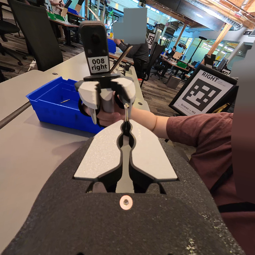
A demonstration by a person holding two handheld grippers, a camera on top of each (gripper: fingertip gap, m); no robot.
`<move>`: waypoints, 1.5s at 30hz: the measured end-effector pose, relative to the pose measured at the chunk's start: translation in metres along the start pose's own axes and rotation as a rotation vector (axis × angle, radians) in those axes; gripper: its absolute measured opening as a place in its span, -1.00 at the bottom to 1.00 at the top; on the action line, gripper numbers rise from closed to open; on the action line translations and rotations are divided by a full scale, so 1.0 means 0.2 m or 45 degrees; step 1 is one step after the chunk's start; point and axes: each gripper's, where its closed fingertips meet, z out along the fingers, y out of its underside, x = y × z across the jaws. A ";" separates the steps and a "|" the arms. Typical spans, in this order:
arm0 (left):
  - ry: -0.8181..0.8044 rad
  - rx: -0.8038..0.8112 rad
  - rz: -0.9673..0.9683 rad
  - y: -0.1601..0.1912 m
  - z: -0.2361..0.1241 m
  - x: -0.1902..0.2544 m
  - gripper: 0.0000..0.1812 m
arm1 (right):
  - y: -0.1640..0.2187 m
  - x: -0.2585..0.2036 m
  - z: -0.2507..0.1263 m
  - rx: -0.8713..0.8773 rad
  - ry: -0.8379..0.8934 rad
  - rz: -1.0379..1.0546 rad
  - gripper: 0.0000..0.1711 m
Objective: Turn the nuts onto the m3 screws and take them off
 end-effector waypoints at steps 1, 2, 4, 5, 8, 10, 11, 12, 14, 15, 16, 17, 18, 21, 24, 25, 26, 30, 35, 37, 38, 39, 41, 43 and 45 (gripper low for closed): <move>0.006 -0.005 -0.001 0.00 0.00 0.00 -0.98 | 0.01 -0.02 0.02 -0.020 -0.008 -0.010 -0.58; 0.014 -0.008 -0.002 0.01 0.01 0.01 -0.98 | 0.03 -0.03 0.04 -0.044 0.002 -0.028 -0.57; 0.026 -0.013 0.003 0.01 0.02 0.02 -0.98 | 0.05 -0.02 0.07 -0.072 0.047 -0.052 -0.57; 0.019 -0.016 0.006 0.01 0.02 0.02 -0.98 | 0.05 -0.02 0.07 -0.075 0.056 -0.050 -0.57; -0.029 -0.006 0.009 0.00 0.01 -0.01 -0.97 | 0.04 0.02 0.02 -0.056 0.047 -0.004 -0.57; 0.000 0.012 -0.011 -0.01 -0.01 0.00 -0.98 | 0.01 0.03 0.00 -0.018 0.051 0.021 -0.64; 0.001 0.015 -0.016 -0.01 -0.01 0.00 -0.98 | 0.00 0.02 0.00 -0.002 0.033 0.023 -0.63; -0.009 0.014 -0.008 -0.01 -0.01 -0.01 -0.98 | 0.00 0.00 0.00 -0.001 0.009 0.023 -0.62; -0.001 -0.004 -0.006 0.00 0.00 0.00 -0.98 | 0.02 -0.03 0.04 -0.035 0.000 0.001 -0.60; 0.014 -0.006 -0.010 0.01 0.01 0.01 -0.98 | 0.03 -0.03 0.05 -0.048 0.011 -0.014 -0.59; 0.031 -0.003 -0.015 0.01 0.02 0.01 -0.98 | 0.04 -0.02 0.06 -0.051 0.030 -0.021 -0.59; 0.034 -0.004 -0.023 0.01 0.02 0.01 -0.98 | 0.04 -0.01 0.06 -0.054 0.048 -0.014 -0.60; 0.019 -0.003 -0.026 0.01 0.02 0.00 -0.98 | 0.05 0.00 0.05 -0.059 0.050 0.002 -0.59; 0.002 0.022 -0.046 0.00 0.00 -0.02 -0.98 | 0.02 0.04 -0.01 -0.029 0.056 0.042 -0.64; -0.003 0.018 -0.042 0.00 0.00 -0.02 -0.98 | -0.02 0.00 -0.02 0.010 -0.019 0.072 -0.66; -0.013 0.003 -0.028 0.01 0.01 -0.02 -0.98 | -0.01 -0.02 -0.01 -0.001 -0.030 0.066 -0.65; -0.019 -0.012 -0.015 0.02 0.01 -0.02 -0.98 | 0.00 -0.03 0.01 -0.020 -0.024 0.048 -0.63; 0.003 -0.013 -0.002 0.02 0.03 0.01 -0.98 | 0.06 -0.03 0.06 -0.090 0.020 0.012 -0.62; 0.001 0.009 -0.025 0.00 0.01 0.00 -0.98 | 0.01 0.01 -0.01 -0.048 0.033 0.036 -0.67; -0.008 0.004 -0.015 0.01 0.01 0.00 -0.98 | 0.00 -0.02 0.00 -0.038 0.003 0.027 -0.67; -0.007 -0.006 -0.009 0.01 0.02 0.00 -0.98 | 0.01 -0.04 0.01 -0.050 -0.010 0.018 -0.66; -0.003 -0.014 -0.006 0.02 0.02 0.00 -0.98 | 0.02 -0.04 0.03 -0.068 -0.005 0.005 -0.66; 0.002 -0.018 -0.001 0.02 0.03 0.01 -0.98 | 0.04 -0.04 0.05 -0.090 0.020 -0.018 -0.65; -0.004 -0.019 0.000 0.02 0.03 0.01 -0.98 | 0.05 -0.02 0.05 -0.091 0.027 -0.005 -0.65; -0.019 -0.008 -0.003 0.01 0.02 0.00 -0.98 | 0.03 -0.01 0.02 -0.067 0.018 0.025 -0.66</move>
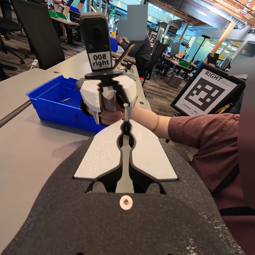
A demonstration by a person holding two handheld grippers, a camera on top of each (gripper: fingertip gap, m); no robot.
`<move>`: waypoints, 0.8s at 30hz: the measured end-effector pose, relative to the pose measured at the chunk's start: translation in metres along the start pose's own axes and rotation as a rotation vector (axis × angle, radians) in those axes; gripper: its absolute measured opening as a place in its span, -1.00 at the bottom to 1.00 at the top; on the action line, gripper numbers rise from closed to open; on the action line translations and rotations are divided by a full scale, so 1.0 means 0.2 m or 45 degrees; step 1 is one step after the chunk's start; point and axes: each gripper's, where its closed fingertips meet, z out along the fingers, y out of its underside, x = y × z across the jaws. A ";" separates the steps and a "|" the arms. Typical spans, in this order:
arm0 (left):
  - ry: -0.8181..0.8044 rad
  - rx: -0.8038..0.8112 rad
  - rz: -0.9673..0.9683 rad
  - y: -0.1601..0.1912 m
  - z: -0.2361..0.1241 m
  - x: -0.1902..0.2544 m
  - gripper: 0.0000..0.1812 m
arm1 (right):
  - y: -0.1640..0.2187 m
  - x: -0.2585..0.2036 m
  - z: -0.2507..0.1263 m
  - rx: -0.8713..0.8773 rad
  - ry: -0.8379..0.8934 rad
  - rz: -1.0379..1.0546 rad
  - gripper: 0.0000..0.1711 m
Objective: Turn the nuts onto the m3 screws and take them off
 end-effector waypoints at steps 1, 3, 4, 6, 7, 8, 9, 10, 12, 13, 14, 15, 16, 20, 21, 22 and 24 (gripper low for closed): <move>0.006 0.005 -0.004 0.00 -0.01 0.00 -0.98 | -0.01 0.01 -0.01 0.010 -0.004 0.014 -0.67; 0.010 0.012 -0.006 -0.01 -0.01 0.00 -0.98 | -0.03 0.00 -0.03 0.042 -0.016 0.019 -0.72; 0.007 0.007 0.000 -0.01 -0.01 0.00 -0.98 | -0.04 -0.01 -0.03 0.042 -0.029 0.012 -0.72; 0.009 -0.007 0.009 0.00 0.00 0.01 -0.98 | -0.01 -0.03 0.00 0.005 -0.026 -0.019 -0.70; 0.014 -0.010 0.011 0.00 0.01 0.01 -0.98 | 0.00 -0.04 0.02 -0.011 -0.015 -0.037 -0.69; 0.023 -0.013 0.014 0.01 0.01 0.02 -0.98 | 0.01 -0.04 0.03 -0.015 -0.010 -0.046 -0.69; 0.027 -0.014 0.016 0.01 0.02 0.03 -0.98 | 0.01 -0.04 0.03 -0.013 -0.011 -0.044 -0.70; 0.019 -0.011 0.020 0.01 0.01 0.02 -0.98 | 0.01 -0.04 0.03 -0.012 -0.015 -0.037 -0.70; 0.004 -0.011 0.022 0.00 0.01 0.01 -0.98 | 0.00 -0.03 0.01 -0.015 -0.017 -0.030 -0.70; -0.003 -0.004 0.020 0.00 0.00 0.01 -0.98 | -0.01 -0.02 -0.01 -0.008 -0.012 -0.027 -0.70; 0.006 0.003 0.017 -0.01 0.00 0.01 -0.98 | -0.02 -0.02 -0.02 0.004 -0.009 -0.023 -0.74; 0.012 0.002 0.012 -0.01 0.00 0.02 -0.98 | -0.03 -0.02 -0.03 0.016 -0.014 -0.021 -0.76; 0.009 0.000 0.016 -0.01 0.00 0.01 -0.98 | -0.04 -0.03 -0.03 0.020 -0.030 -0.020 -0.76; 0.016 -0.014 0.019 0.00 0.01 0.02 -0.98 | 0.00 -0.07 0.03 -0.028 -0.050 -0.051 -0.71; 0.017 -0.015 0.020 0.01 0.01 0.02 -0.98 | 0.01 -0.07 0.04 -0.037 -0.048 -0.052 -0.70; 0.019 -0.017 0.021 0.01 0.01 0.02 -0.98 | 0.02 -0.07 0.04 -0.041 -0.045 -0.047 -0.70; 0.014 -0.015 0.023 0.00 0.01 0.03 -0.98 | 0.01 -0.05 0.03 -0.031 -0.033 -0.032 -0.72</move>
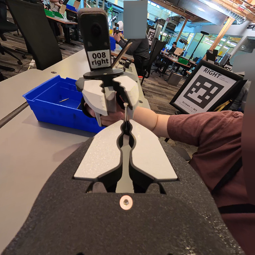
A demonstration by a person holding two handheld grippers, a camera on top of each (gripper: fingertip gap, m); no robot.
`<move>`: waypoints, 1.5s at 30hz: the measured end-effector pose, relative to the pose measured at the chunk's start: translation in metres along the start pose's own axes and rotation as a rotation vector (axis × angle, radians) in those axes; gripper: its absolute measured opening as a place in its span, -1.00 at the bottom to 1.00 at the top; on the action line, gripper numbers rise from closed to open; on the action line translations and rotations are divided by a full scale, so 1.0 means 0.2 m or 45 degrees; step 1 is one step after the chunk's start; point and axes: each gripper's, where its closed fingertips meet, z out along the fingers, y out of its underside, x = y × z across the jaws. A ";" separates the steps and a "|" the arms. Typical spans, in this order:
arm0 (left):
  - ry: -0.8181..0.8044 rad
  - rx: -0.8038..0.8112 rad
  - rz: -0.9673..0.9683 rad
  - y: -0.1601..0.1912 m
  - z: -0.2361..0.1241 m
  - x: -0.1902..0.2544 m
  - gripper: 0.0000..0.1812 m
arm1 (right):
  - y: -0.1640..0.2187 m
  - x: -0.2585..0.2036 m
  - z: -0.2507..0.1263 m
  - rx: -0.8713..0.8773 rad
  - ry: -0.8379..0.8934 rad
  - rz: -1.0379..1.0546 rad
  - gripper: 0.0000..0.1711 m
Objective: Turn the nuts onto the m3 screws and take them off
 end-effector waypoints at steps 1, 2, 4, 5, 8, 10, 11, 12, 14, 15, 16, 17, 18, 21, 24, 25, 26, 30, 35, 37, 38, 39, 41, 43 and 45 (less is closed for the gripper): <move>-0.011 0.003 0.003 0.00 0.00 -0.01 -0.98 | -0.01 0.01 -0.01 0.009 -0.003 0.008 -0.72; -0.011 0.007 0.002 -0.01 -0.01 -0.01 -0.98 | -0.01 0.01 -0.03 0.016 -0.010 0.017 -0.72; 0.003 0.016 -0.006 -0.01 -0.02 0.00 -0.98 | -0.02 0.02 -0.05 0.027 -0.005 0.019 -0.74; -0.001 0.017 -0.003 -0.02 -0.02 0.00 -0.98 | -0.03 0.02 -0.05 0.027 -0.005 0.014 -0.74; 0.002 0.006 0.003 -0.01 -0.01 0.00 -0.98 | -0.02 -0.01 -0.02 0.017 -0.027 -0.001 -0.72; 0.008 0.001 0.001 0.00 0.00 0.00 -0.98 | 0.00 -0.02 0.00 0.003 -0.024 -0.009 -0.71; 0.010 -0.001 0.002 0.00 0.00 0.01 -0.98 | 0.00 -0.01 0.01 -0.005 -0.015 -0.008 -0.71; 0.004 -0.003 0.004 0.00 0.00 0.01 -0.98 | 0.01 0.00 0.01 -0.007 -0.006 -0.007 -0.71; -0.007 -0.001 0.006 0.00 0.00 0.00 -0.98 | 0.00 0.01 -0.01 -0.001 -0.014 0.003 -0.70; -0.009 0.000 0.002 0.00 -0.01 0.00 -0.98 | 0.00 0.01 -0.02 0.001 -0.018 0.011 -0.70; -0.008 0.008 0.000 -0.01 -0.01 -0.01 -0.98 | -0.01 0.01 -0.04 0.005 -0.017 0.016 -0.71; 0.001 0.014 -0.005 -0.01 -0.02 0.00 -0.98 | -0.02 0.02 -0.04 0.014 -0.017 0.017 -0.73; 0.004 0.013 -0.007 -0.01 -0.02 0.00 -0.98 | -0.02 0.01 -0.05 0.023 -0.022 0.017 -0.74; -0.001 0.000 0.004 0.00 -0.01 0.00 -0.98 | -0.03 -0.02 -0.04 0.029 -0.047 0.009 -0.72; 0.010 -0.005 -0.002 0.00 0.00 0.00 -0.98 | -0.01 -0.03 -0.01 0.000 -0.037 -0.014 -0.71; 0.009 -0.006 0.000 0.00 0.01 0.01 -0.98 | 0.00 -0.03 0.00 -0.009 -0.037 -0.017 -0.71; 0.011 -0.008 0.002 0.00 0.01 0.01 -0.98 | 0.00 -0.03 -0.01 -0.010 -0.036 -0.017 -0.71; 0.008 -0.001 0.007 -0.01 0.00 0.01 -0.98 | -0.03 -0.01 -0.05 0.013 -0.032 -0.012 -0.74; 0.009 0.000 0.009 -0.01 -0.01 0.01 -0.98 | -0.04 -0.04 -0.05 0.016 -0.062 -0.021 -0.73; 0.011 -0.003 0.007 -0.01 0.00 0.02 -0.98 | -0.03 -0.05 -0.04 0.000 -0.074 -0.022 -0.73; 0.013 -0.005 0.006 0.00 0.00 0.02 -0.98 | -0.02 -0.06 -0.03 -0.003 -0.082 -0.016 -0.73; 0.013 -0.007 0.007 0.00 0.00 0.02 -0.98 | -0.02 -0.06 -0.03 -0.006 -0.089 -0.008 -0.74; 0.011 -0.012 0.011 0.00 0.00 0.02 -0.98 | -0.01 -0.06 -0.02 -0.013 -0.093 0.000 -0.75; 0.012 -0.010 0.011 0.00 0.00 0.02 -0.98 | -0.02 -0.05 -0.03 -0.009 -0.090 -0.004 -0.80; 0.013 -0.012 0.011 0.00 0.00 0.02 -0.98 | -0.02 -0.06 -0.04 -0.007 -0.098 0.000 -0.84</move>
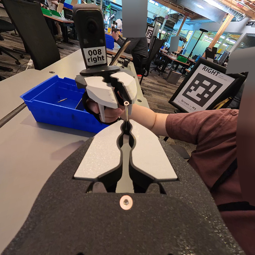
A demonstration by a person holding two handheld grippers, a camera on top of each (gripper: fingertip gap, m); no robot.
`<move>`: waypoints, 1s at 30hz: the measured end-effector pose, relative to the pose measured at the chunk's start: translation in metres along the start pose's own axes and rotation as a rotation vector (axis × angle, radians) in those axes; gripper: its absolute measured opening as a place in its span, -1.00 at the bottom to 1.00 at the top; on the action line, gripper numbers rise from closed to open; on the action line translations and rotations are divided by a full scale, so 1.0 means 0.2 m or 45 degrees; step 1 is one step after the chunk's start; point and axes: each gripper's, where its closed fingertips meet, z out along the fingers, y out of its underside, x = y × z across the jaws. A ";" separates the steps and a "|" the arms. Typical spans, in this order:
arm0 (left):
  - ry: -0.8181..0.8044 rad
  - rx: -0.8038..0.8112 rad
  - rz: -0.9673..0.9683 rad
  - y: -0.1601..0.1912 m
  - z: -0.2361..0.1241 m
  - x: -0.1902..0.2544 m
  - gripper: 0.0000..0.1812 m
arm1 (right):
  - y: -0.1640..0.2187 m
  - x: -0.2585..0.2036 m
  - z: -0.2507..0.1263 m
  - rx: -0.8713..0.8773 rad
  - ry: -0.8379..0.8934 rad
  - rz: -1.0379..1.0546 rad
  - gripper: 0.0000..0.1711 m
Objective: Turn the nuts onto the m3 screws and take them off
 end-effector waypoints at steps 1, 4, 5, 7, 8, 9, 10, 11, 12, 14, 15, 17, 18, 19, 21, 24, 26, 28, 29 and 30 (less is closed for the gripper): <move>-0.001 0.002 0.000 0.00 0.00 0.00 -0.98 | 0.00 0.00 0.00 -0.004 -0.005 0.002 -0.84; 0.001 -0.002 -0.004 0.00 0.00 0.00 -0.98 | 0.01 -0.01 0.01 -0.018 -0.008 -0.006 -0.84; 0.002 -0.002 -0.005 0.00 0.00 0.00 -0.98 | 0.02 -0.01 0.01 -0.021 -0.009 -0.006 -0.84; 0.001 -0.004 -0.005 0.01 0.01 0.00 -0.98 | 0.02 0.00 0.02 -0.025 -0.011 -0.002 -0.85; 0.000 -0.004 -0.003 0.01 0.01 0.00 -0.98 | 0.02 0.00 0.01 -0.021 -0.011 -0.004 -0.88; -0.004 -0.006 -0.004 0.01 0.01 0.00 -0.98 | 0.02 0.00 0.01 -0.017 -0.015 -0.003 -0.90; -0.004 -0.005 -0.004 0.01 0.01 -0.01 -0.98 | 0.02 0.00 0.01 -0.017 -0.026 0.004 -0.93; -0.002 -0.005 -0.006 0.01 0.01 -0.01 -0.98 | 0.02 0.00 0.01 -0.017 -0.030 0.008 -0.93; -0.002 -0.006 -0.006 0.01 0.01 -0.01 -0.98 | 0.02 0.00 0.01 -0.018 -0.030 0.007 -0.93; -0.001 -0.010 -0.005 0.01 0.01 0.00 -0.98 | 0.02 0.00 0.01 -0.022 -0.033 0.004 -0.93; 0.001 -0.013 -0.006 0.01 0.01 0.00 -0.98 | 0.02 0.00 0.01 -0.018 -0.034 0.002 -0.93; 0.008 -0.021 -0.008 0.02 0.02 0.00 -0.98 | 0.00 0.00 0.00 0.023 -0.030 -0.010 -0.93; 0.009 -0.027 -0.008 0.02 0.02 0.00 -0.98 | -0.03 0.00 -0.01 0.063 -0.025 -0.018 -0.93; 0.009 -0.034 -0.009 0.03 0.02 0.00 -0.98 | -0.06 0.00 -0.03 0.094 -0.022 -0.027 -0.93; 0.008 -0.040 -0.008 0.03 0.02 0.00 -0.98 | -0.11 -0.05 -0.10 0.038 -0.010 -0.080 -0.93; 0.003 -0.033 -0.007 0.02 0.01 0.01 -0.98 | -0.01 -0.02 -0.38 -0.439 0.288 -0.278 -0.93; 0.001 -0.035 0.003 0.01 0.00 0.01 -0.98 | 0.11 0.06 -0.71 -0.810 0.642 -0.440 -0.93; -0.007 -0.040 0.017 0.01 0.00 0.01 -0.98 | 0.23 0.09 -1.04 -1.061 0.853 -0.438 -0.93; -0.008 -0.044 0.017 0.02 0.00 0.01 -0.98 | 0.31 0.07 -1.16 -1.140 0.877 -0.338 -0.93; -0.008 -0.045 0.012 0.02 0.01 0.01 -0.98 | 0.40 0.05 -1.25 -1.206 0.873 -0.208 -0.93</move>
